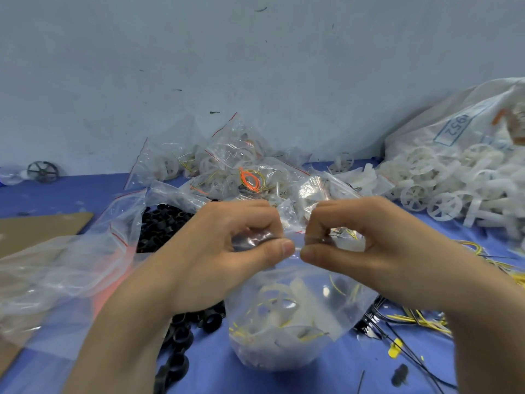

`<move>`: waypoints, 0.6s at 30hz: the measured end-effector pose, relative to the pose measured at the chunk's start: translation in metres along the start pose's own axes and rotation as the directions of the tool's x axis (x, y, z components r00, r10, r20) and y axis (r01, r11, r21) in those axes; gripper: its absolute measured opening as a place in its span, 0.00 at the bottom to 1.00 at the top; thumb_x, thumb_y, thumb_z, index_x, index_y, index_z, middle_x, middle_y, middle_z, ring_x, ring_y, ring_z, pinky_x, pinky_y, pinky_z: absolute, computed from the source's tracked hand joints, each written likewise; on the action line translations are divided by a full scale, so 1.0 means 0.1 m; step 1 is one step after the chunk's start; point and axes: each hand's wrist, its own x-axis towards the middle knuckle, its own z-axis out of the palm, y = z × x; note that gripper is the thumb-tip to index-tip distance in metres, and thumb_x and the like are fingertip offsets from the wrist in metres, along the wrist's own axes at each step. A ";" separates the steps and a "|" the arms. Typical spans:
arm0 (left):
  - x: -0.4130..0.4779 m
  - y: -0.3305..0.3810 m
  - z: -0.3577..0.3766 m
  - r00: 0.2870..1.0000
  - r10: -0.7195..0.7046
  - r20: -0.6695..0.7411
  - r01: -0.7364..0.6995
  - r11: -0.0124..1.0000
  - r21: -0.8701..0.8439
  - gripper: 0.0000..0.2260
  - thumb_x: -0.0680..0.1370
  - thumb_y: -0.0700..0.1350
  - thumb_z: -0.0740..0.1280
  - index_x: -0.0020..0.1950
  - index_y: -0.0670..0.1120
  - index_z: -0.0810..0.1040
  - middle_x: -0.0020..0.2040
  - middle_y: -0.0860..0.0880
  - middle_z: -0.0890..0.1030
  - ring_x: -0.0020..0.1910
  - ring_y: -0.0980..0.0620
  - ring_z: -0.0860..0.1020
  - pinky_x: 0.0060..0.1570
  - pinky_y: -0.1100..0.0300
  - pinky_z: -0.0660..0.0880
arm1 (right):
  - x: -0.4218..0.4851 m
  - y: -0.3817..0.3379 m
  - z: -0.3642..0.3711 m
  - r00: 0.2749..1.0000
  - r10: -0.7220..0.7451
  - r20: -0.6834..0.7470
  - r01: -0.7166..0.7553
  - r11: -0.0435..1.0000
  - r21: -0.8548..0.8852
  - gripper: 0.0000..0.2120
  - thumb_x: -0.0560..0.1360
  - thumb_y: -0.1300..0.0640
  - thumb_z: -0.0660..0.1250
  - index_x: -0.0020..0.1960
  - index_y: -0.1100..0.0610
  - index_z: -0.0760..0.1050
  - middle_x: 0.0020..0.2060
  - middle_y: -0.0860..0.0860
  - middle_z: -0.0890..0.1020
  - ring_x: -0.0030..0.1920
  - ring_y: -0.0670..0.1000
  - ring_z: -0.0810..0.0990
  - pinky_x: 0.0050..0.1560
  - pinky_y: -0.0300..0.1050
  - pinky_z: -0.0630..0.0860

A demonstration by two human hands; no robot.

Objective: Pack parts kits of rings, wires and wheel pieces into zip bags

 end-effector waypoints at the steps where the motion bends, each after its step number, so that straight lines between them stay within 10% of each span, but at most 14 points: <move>1: 0.00 -0.01 0.00 1.000 0.000 0.002 0.000 1.000 -0.005 0.14 0.73 0.56 0.65 0.35 0.46 0.76 0.36 0.48 0.75 0.36 0.51 0.74 0.38 0.54 0.71 | -0.01 0.01 -0.02 1.000 0.003 0.002 -0.003 1.000 0.004 0.09 0.74 0.54 0.69 0.36 0.52 0.75 0.33 0.46 0.76 0.38 0.46 0.74 0.41 0.35 0.69; 12: -0.13 -0.18 -0.20 0.992 -0.069 -0.103 0.062 0.995 -0.075 0.10 0.72 0.53 0.70 0.33 0.52 0.76 0.32 0.58 0.74 0.34 0.63 0.72 0.38 0.75 0.66 | -0.10 0.18 -0.13 0.999 0.036 -0.020 -0.034 0.996 0.081 0.07 0.71 0.54 0.67 0.36 0.54 0.75 0.34 0.47 0.77 0.38 0.46 0.74 0.42 0.33 0.68; 18: -0.19 -0.24 -0.28 0.980 -0.125 -0.156 0.118 0.992 -0.054 0.14 0.70 0.58 0.67 0.33 0.49 0.74 0.32 0.49 0.70 0.33 0.58 0.69 0.36 0.70 0.65 | -0.11 0.26 -0.14 0.997 0.077 -0.027 -0.070 0.977 0.200 0.06 0.70 0.55 0.68 0.35 0.54 0.75 0.34 0.52 0.77 0.38 0.49 0.74 0.46 0.33 0.70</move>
